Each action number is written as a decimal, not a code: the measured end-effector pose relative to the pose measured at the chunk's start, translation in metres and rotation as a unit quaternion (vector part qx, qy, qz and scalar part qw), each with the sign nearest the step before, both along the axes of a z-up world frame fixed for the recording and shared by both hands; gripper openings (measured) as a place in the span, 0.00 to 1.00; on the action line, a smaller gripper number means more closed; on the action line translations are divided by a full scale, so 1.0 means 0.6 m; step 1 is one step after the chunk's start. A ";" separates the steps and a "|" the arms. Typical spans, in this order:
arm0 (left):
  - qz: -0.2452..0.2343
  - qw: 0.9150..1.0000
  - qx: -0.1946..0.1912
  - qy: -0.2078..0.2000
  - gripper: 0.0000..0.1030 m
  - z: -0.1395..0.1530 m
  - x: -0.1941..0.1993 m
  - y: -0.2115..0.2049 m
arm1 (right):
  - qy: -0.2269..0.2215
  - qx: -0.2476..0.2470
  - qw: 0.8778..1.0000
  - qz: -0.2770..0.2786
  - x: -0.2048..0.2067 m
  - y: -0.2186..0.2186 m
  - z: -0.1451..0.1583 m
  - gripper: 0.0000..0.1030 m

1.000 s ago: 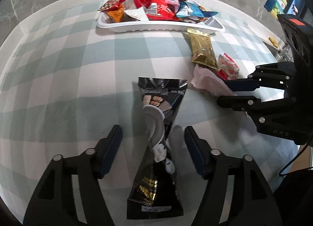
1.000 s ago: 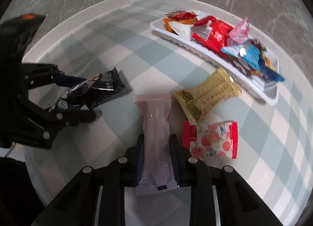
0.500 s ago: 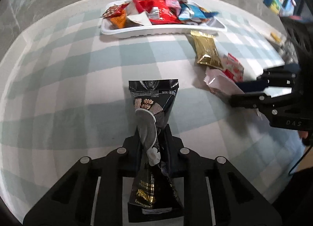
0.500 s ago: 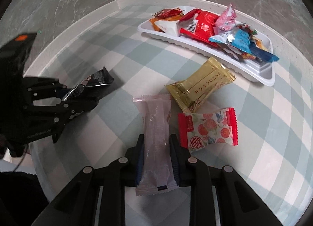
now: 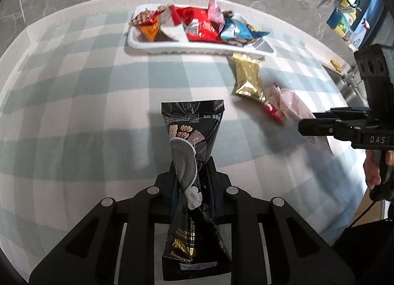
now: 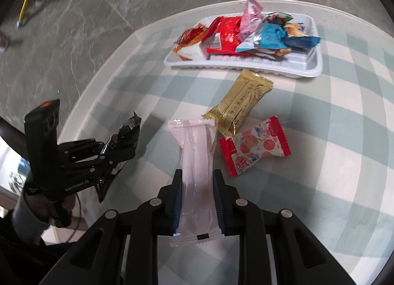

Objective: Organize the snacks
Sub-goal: 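Carry the black bag and pink-white packet over the white tray, then lower both packets into the tray and open both tools, then move both tools back toward the gold packet and red-white candy, then grasp the gold wrapped cake with the left tool while the right tool grasps the red-white candy, then carry the gold cake and red-white candy over the white tray, then lower both packets into the tray and open both tools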

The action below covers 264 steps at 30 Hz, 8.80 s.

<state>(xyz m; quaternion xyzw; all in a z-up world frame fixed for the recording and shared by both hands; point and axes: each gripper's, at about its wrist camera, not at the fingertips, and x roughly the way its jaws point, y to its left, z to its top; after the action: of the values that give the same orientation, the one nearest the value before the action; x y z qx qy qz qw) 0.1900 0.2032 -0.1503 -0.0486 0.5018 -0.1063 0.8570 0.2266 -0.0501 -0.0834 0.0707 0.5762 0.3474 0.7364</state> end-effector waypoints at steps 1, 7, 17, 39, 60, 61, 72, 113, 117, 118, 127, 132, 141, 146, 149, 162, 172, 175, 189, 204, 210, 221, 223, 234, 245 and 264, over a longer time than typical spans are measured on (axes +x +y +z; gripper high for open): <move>0.001 1.000 -0.002 -0.003 0.16 0.006 0.002 0.000 | 0.002 0.005 1.000 -0.007 0.002 -0.005 0.003 0.24; -0.009 1.000 -0.014 -0.014 0.17 0.033 0.028 -0.004 | 0.018 0.037 0.998 -0.039 0.023 -0.023 0.019 0.24; -0.014 0.999 -0.023 -0.029 0.17 0.073 0.103 0.003 | 0.027 0.073 0.993 -0.089 0.087 -0.043 0.038 0.24; -0.012 0.998 -0.040 -0.039 0.17 0.119 0.341 0.028 | 0.005 0.068 0.985 -0.159 0.303 -0.033 0.049 0.25; -0.011 1.000 -0.013 -0.009 0.18 0.066 0.479 -0.015 | -0.011 0.011 0.986 -0.166 0.389 0.003 0.012 0.29; -0.011 1.000 -0.013 -0.007 0.19 0.062 0.484 -0.016 | -0.016 0.006 0.986 -0.166 0.389 0.004 0.012 0.29; -0.003 0.999 -0.020 -0.043 0.52 0.072 0.475 -0.012 | -0.049 0.000 0.984 -0.169 0.364 -0.012 0.031 0.37; -0.128 0.992 0.012 0.002 0.52 0.002 0.240 -0.185 | -0.009 -0.023 0.980 -0.197 0.040 -0.094 0.019 0.45; -0.133 0.991 0.025 0.008 0.52 -0.013 0.255 -0.203 | -0.006 -0.024 0.979 -0.203 0.036 -0.098 0.015 0.45; -0.132 0.991 0.029 0.010 0.52 -0.017 0.260 -0.209 | -0.004 -0.024 0.979 -0.205 0.036 -0.098 0.014 0.45; -0.121 0.992 0.042 0.014 0.51 -0.037 0.277 -0.214 | -0.003 -0.031 0.979 -0.201 0.035 -0.091 0.008 0.47; -0.125 0.991 0.040 0.009 0.40 -0.039 0.274 -0.210 | -0.001 -0.045 0.980 -0.195 0.038 -0.082 0.003 0.49; -0.119 0.993 0.027 0.004 0.31 -0.037 0.259 -0.188 | 0.013 -0.068 0.981 -0.181 0.039 -0.059 -0.010 0.53; -0.113 0.993 0.017 0.003 0.30 -0.038 0.246 -0.169 | 0.026 -0.080 0.980 -0.181 0.041 -0.043 -0.023 0.53; -0.108 0.994 0.014 0.002 0.30 -0.039 0.238 -0.159 | 0.033 -0.086 0.979 -0.183 0.045 -0.032 -0.033 0.53; -0.102 0.995 0.008 0.000 0.29 -0.041 0.231 -0.144 | 0.010 -0.135 0.974 -0.180 0.074 0.018 -0.042 0.56; -0.111 0.994 0.013 -0.005 0.30 -0.038 0.229 -0.140 | -0.055 -0.188 0.974 -0.115 0.059 0.036 -0.043 0.33; -0.114 0.993 0.001 -0.002 0.29 -0.038 0.230 -0.137 | -0.025 -0.141 0.981 -0.129 0.061 0.007 -0.043 0.32; -0.103 0.991 -0.080 0.001 0.29 -0.008 0.202 -0.103 | 0.014 -0.032 0.984 -0.177 0.053 -0.051 -0.014 0.32; -0.063 0.991 -0.112 -0.044 0.29 0.082 0.232 -0.042 | -0.013 0.000 0.985 -0.170 0.108 -0.030 0.037 0.32; -0.045 0.991 -0.117 -0.051 0.29 0.098 0.277 -0.021 | -0.029 0.011 0.986 -0.166 0.164 -0.017 0.060 0.32; -0.019 0.992 -0.111 -0.050 0.29 0.103 0.373 -0.009 | -0.065 0.001 0.986 -0.154 0.285 0.021 0.074 0.32; -0.014 0.993 -0.111 -0.049 0.29 0.102 0.386 -0.008 | -0.066 -0.003 0.986 -0.151 0.304 0.029 0.069 0.32; -0.004 0.994 -0.093 -0.051 0.29 0.098 0.431 -0.014 | -0.065 -0.013 0.988 -0.140 0.354 0.044 0.040 0.32; 0.000 0.997 -0.062 -0.052 0.45 0.084 0.441 -0.029 | -0.074 -0.018 0.986 -0.146 0.357 0.042 0.030 0.35; 0.001 0.995 -0.045 -0.085 0.56 0.120 0.396 -0.032 | -0.116 -0.030 0.983 -0.137 0.279 0.028 0.080 0.41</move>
<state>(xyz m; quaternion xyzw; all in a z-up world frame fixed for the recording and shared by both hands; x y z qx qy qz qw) 0.4274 0.1837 -0.0781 -0.0780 0.4215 -0.1315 0.8939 0.3938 -0.0334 -0.0356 0.0857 0.4821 0.2318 0.8405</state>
